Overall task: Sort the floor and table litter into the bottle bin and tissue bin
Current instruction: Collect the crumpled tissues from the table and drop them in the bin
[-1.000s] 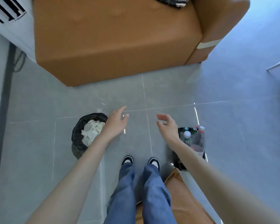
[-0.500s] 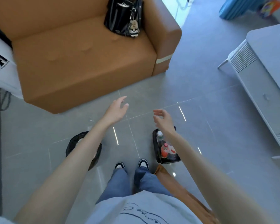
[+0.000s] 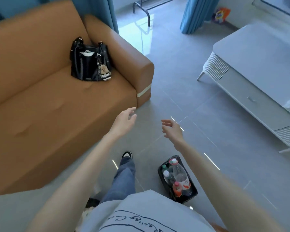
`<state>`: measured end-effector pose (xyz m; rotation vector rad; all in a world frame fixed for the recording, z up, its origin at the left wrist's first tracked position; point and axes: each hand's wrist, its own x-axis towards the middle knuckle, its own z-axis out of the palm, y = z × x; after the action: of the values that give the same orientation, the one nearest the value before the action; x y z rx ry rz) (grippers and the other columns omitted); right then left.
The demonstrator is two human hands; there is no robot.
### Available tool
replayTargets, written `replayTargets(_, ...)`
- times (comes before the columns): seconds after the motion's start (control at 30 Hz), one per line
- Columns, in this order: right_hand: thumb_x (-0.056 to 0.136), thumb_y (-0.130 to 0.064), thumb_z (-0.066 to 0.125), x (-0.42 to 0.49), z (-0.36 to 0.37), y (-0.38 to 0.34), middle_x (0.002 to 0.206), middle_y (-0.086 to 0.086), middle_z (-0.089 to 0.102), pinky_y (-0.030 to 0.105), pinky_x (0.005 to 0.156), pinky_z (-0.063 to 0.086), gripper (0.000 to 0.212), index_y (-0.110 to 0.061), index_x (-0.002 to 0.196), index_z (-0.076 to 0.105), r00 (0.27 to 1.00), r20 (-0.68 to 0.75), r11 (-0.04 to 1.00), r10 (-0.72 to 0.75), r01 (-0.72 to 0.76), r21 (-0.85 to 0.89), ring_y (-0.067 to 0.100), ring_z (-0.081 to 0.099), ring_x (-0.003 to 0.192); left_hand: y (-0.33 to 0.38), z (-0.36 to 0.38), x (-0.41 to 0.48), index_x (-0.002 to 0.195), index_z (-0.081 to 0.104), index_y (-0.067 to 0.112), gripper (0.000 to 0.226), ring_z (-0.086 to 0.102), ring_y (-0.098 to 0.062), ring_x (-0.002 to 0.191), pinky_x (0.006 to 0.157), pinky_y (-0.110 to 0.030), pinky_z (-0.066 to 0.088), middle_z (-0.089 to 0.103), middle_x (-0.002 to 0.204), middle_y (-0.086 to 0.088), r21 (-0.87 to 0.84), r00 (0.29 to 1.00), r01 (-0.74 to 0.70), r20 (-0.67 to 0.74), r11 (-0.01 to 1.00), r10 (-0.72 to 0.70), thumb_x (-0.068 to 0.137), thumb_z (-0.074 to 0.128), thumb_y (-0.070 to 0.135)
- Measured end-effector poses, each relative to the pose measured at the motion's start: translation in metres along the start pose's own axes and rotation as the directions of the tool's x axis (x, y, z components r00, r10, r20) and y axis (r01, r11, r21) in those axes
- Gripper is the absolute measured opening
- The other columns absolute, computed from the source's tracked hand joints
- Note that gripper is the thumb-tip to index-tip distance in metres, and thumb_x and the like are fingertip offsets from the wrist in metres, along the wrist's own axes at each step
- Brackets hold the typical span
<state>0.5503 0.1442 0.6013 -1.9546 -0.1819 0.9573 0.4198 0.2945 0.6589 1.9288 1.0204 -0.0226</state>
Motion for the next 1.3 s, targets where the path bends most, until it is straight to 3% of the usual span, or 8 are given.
replayTargets(0.17, 0.09, -0.011, 0.049, 0.055, -0.003, -0.054, 0.11, -0.002, 0.058, 0.035, 0.084, 0.051, 0.03, -0.02, 0.117, 0.058, 0.992, -0.088, 0.994, 0.088, -0.082, 0.075, 0.018, 0.059, 0.093, 0.032, -0.039, 0.095, 0.138, 0.045, 0.024, 0.04, 0.051, -0.008, 0.106, 0.084, -0.021, 0.037, 0.054, 0.133, 0.005, 0.034, 0.986, -0.07, 0.151, 0.997, 0.064, 0.098, 0.042, 0.025)
replayTargets(0.4, 0.091, -0.011, 0.05, 0.114, -0.049, -0.094, 0.111, -0.001, 0.058, 0.027, 0.071, 0.049, 0.026, -0.018, 0.115, 0.058, 0.933, -0.305, 0.952, 0.193, -0.103, 0.287, 0.016, 0.058, 0.084, 0.118, -0.032, 0.218, 0.135, 0.047, 0.02, 0.038, 0.052, -0.009, 0.102, 0.08, -0.016, 0.035, 0.058, 0.116, 0.005, 0.093, 0.912, -0.238, 0.364, 0.967, 0.19, 0.098, 0.043, 0.021)
replayTargets(0.53, 0.091, -0.008, 0.048, 0.148, -0.099, -0.098, 0.111, 0.0, 0.057, 0.026, 0.067, 0.047, 0.025, -0.018, 0.112, 0.058, 0.874, -0.423, 0.93, 0.239, -0.081, 0.358, 0.016, 0.056, 0.081, 0.171, 0.017, 0.276, 0.135, 0.047, 0.021, 0.038, 0.056, -0.019, 0.116, 0.085, -0.021, 0.04, 0.057, 0.127, -0.001, 0.106, 0.85, -0.308, 0.477, 0.945, 0.224, 0.097, 0.045, 0.021)
replayTargets(0.77, 0.091, -0.006, 0.046, 0.213, -0.199, -0.094, 0.108, 0.0, 0.056, 0.024, 0.064, 0.046, 0.025, -0.018, 0.111, 0.057, 0.777, -0.528, 0.868, 0.342, -0.047, 0.494, 0.012, 0.054, 0.072, 0.275, 0.115, 0.354, 0.135, 0.048, 0.019, 0.038, 0.055, -0.023, 0.118, 0.093, -0.029, 0.042, 0.058, 0.128, -0.005, 0.154, 0.765, -0.431, 0.586, 0.889, 0.269, 0.097, 0.045, 0.019)
replayTargets(0.87, 0.093, -0.009, 0.047, 0.238, -0.256, -0.096, 0.109, 0.0, 0.057, 0.025, 0.065, 0.047, 0.023, -0.019, 0.111, 0.057, 0.733, -0.561, 0.844, 0.384, -0.032, 0.535, 0.012, 0.055, 0.072, 0.335, 0.156, 0.381, 0.135, 0.047, 0.022, 0.038, 0.053, -0.02, 0.118, 0.084, -0.024, 0.043, 0.057, 0.128, -0.001, 0.149, 0.721, -0.459, 0.638, 0.876, 0.27, 0.098, 0.044, 0.021)
replayTargets(1.07, 0.092, -0.012, 0.049, 0.274, -0.356, -0.099, 0.11, -0.002, 0.06, 0.027, 0.068, 0.049, 0.021, -0.022, 0.107, 0.058, 0.637, -0.628, 0.815, 0.447, 0.0, 0.58, 0.012, 0.057, 0.073, 0.43, 0.226, 0.427, 0.136, 0.047, 0.025, 0.039, 0.052, -0.014, 0.114, 0.08, -0.022, 0.04, 0.057, 0.129, 0.003, 0.142, 0.643, -0.531, 0.71, 0.835, 0.288, 0.098, 0.043, 0.023)
replayTargets(1.17, 0.09, -0.009, 0.049, 0.294, -0.399, -0.089, 0.109, -0.002, 0.059, 0.025, 0.062, 0.047, 0.021, -0.021, 0.105, 0.058, 0.584, -0.646, 0.795, 0.491, 0.003, 0.607, 0.011, 0.055, 0.068, 0.469, 0.269, 0.446, 0.136, 0.047, 0.024, 0.039, 0.05, -0.011, 0.101, 0.077, -0.022, 0.039, 0.055, 0.124, 0.005, 0.133, 0.603, -0.56, 0.743, 0.818, 0.292, 0.098, 0.041, 0.022)
replayTargets(1.3, 0.09, -0.008, 0.05, 0.322, -0.459, -0.073, 0.113, 0.002, 0.058, 0.024, 0.061, 0.046, 0.024, -0.023, 0.107, 0.058, 0.531, -0.658, 0.78, 0.533, -0.008, 0.625, 0.014, 0.054, 0.075, 0.518, 0.331, 0.47, 0.136, 0.045, 0.026, 0.038, 0.053, -0.013, 0.086, 0.06, -0.016, 0.04, 0.055, 0.129, 0.005, 0.132, 0.543, -0.605, 0.789, 0.786, 0.286, 0.099, 0.04, 0.023)
